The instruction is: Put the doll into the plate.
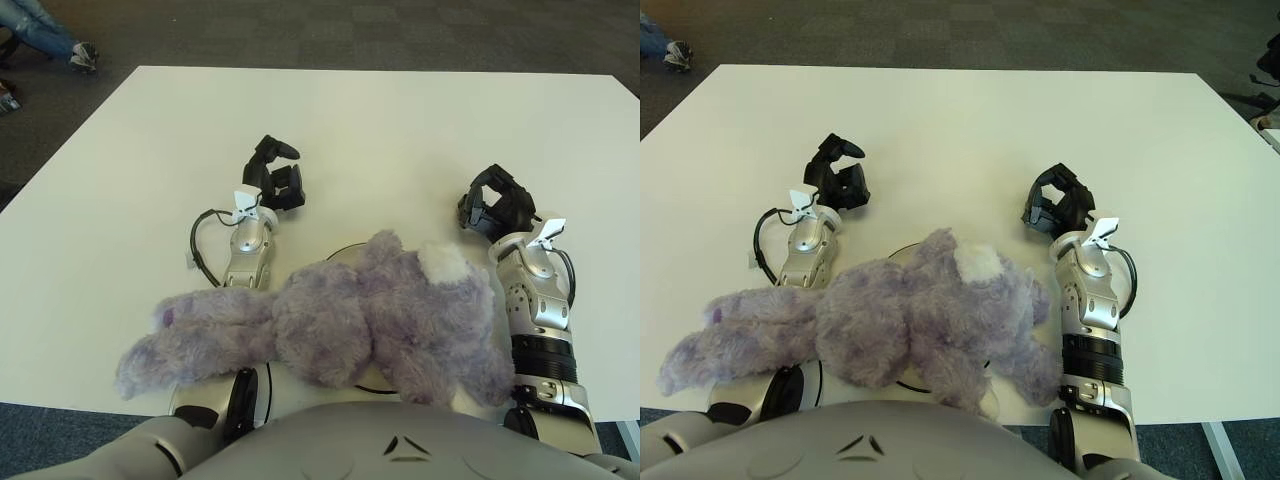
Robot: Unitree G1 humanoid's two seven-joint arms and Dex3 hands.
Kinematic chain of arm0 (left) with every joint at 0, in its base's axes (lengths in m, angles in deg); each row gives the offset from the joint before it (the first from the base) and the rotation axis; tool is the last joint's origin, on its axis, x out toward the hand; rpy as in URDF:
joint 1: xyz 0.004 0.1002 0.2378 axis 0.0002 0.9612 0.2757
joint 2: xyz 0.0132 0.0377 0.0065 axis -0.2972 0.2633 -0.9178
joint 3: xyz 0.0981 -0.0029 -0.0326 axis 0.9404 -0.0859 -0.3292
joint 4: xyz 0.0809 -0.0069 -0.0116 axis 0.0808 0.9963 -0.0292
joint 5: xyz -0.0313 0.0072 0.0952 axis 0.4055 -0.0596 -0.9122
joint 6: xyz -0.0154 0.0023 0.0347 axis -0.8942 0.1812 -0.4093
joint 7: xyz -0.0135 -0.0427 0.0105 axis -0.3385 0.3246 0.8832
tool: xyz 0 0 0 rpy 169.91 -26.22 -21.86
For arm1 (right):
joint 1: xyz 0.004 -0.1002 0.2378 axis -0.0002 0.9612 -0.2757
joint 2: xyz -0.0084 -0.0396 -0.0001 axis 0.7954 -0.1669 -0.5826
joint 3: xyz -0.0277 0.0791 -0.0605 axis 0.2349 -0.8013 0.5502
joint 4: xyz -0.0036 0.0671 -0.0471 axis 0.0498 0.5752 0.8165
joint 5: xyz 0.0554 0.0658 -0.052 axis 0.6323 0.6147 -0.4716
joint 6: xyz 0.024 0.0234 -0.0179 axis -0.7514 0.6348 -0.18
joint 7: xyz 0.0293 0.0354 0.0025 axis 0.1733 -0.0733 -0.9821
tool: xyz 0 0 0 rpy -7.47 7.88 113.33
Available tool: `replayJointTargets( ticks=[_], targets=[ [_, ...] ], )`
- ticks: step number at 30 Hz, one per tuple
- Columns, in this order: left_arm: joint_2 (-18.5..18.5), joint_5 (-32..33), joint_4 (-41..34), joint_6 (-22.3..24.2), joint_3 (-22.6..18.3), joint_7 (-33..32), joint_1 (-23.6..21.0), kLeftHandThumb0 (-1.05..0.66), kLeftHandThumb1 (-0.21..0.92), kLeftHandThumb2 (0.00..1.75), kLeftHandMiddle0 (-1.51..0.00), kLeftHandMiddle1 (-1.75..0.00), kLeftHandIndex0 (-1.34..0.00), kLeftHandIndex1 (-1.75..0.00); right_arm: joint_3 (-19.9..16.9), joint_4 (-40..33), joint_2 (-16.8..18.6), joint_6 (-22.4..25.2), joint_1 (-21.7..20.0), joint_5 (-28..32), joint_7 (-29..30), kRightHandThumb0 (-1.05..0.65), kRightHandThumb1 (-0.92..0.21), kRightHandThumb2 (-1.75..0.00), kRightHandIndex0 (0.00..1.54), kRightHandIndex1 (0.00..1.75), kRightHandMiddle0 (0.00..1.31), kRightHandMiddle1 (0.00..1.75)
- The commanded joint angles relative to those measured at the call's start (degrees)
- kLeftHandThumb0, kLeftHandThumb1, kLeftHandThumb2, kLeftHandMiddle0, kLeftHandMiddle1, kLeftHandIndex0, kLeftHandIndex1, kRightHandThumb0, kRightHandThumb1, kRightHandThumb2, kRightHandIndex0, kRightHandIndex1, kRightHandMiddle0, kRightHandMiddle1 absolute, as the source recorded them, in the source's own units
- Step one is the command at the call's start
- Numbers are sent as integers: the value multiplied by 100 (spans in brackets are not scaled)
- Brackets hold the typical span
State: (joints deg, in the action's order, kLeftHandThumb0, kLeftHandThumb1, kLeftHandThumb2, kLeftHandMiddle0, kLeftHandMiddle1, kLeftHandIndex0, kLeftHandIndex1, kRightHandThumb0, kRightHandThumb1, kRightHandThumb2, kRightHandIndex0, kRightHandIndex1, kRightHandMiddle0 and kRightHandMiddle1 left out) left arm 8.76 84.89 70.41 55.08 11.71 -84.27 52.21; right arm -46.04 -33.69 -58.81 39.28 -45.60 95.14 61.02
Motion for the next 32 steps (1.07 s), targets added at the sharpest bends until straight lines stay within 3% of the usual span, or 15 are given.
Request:
replayJointTargets(
  ticks=[1, 32],
  targets=[
    [27, 51, 10, 133, -10, 41, 132, -48, 32, 131, -125, -175, -61, -175, -24, 23, 2, 158, 108, 6, -8, -49, -30, -134, 126, 175, 63, 175],
    [22, 101, -166, 383, -13, 140, 166, -48, 33, 130, -123, -175, -60, -175, -82, 15, 15, 267, 93, 37, -43, -48, -33, -131, 125, 175, 61, 175]
  ],
)
